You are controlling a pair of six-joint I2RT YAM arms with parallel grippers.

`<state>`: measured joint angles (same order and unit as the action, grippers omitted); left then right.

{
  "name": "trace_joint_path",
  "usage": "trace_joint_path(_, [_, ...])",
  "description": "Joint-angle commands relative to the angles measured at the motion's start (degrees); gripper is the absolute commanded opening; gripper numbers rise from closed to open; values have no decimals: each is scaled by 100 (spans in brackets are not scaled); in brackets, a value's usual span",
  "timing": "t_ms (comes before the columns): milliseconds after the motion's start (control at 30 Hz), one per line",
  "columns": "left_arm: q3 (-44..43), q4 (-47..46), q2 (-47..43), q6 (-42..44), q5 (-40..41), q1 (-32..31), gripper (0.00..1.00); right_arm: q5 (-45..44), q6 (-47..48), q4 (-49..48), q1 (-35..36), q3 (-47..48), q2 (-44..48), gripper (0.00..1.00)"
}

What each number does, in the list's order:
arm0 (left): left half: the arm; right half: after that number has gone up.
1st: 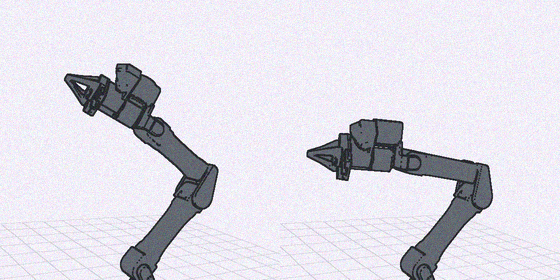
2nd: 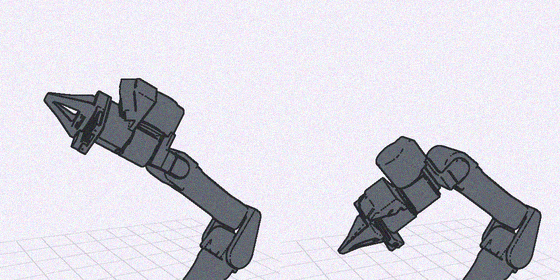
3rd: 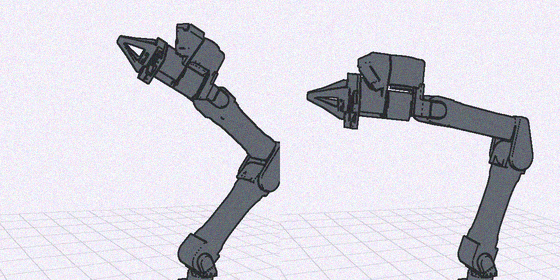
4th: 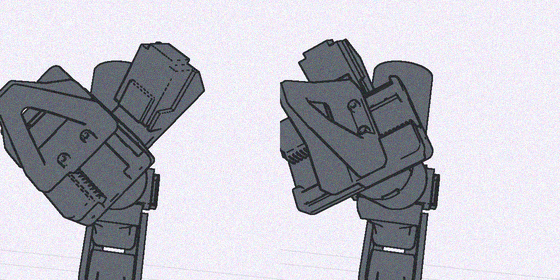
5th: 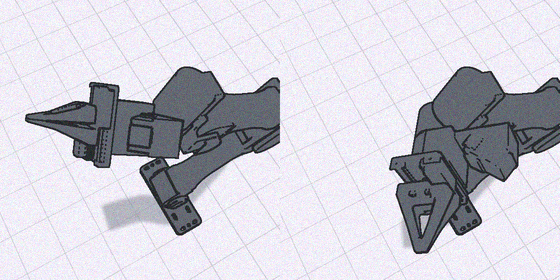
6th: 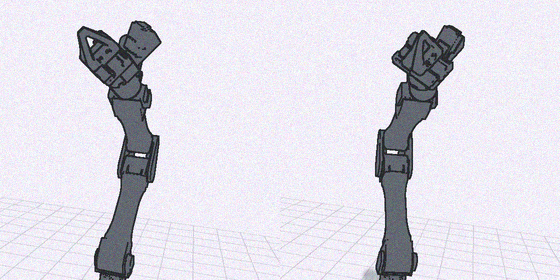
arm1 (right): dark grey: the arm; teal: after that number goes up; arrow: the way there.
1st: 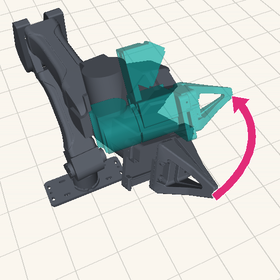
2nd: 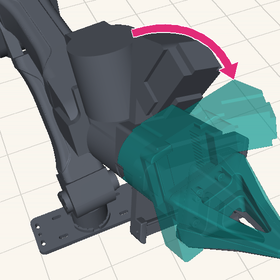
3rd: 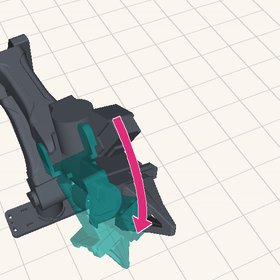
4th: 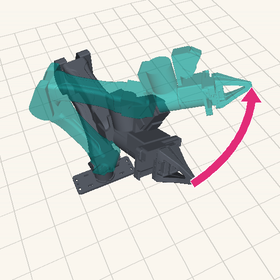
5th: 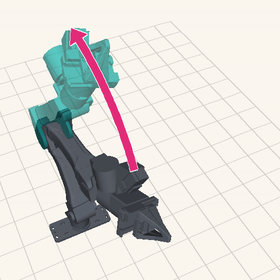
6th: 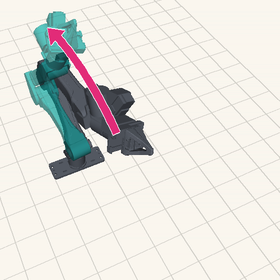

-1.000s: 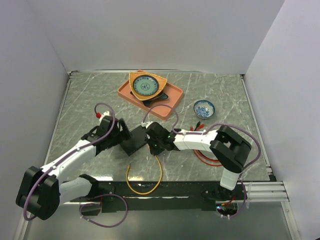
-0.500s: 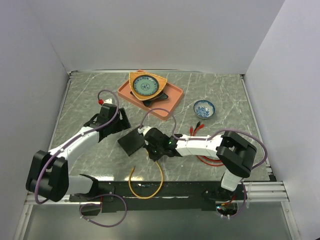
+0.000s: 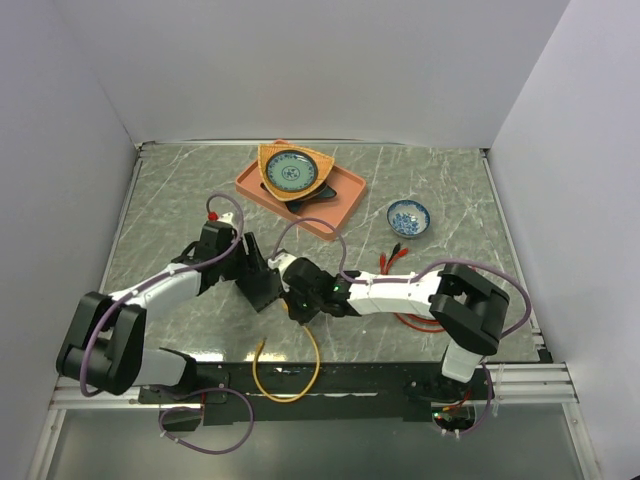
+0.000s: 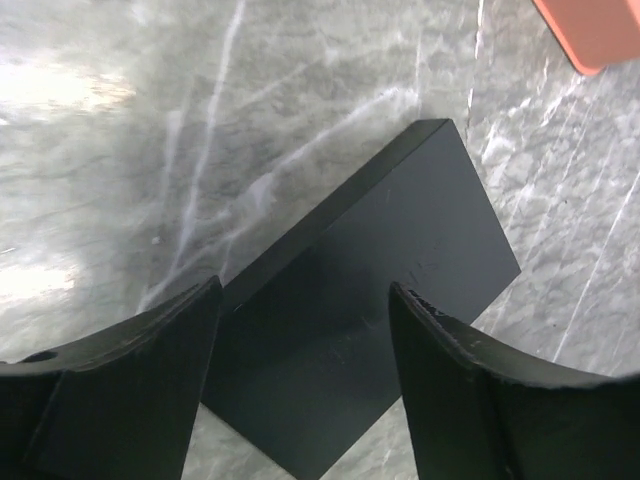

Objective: Insert the plug into the switch port

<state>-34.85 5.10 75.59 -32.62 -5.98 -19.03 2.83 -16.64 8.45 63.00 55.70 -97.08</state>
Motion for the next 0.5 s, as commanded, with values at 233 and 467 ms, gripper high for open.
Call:
trace_joint_path(233, [364, -1090, 377, -463, -1116, 22, 60, -265, -41, 60, 239, 336, -162, 0])
trace_joint_path(467, [550, -1249, 447, -807, -1143, 22, 59, -687, -32, 280, 449, 433, -443, 0])
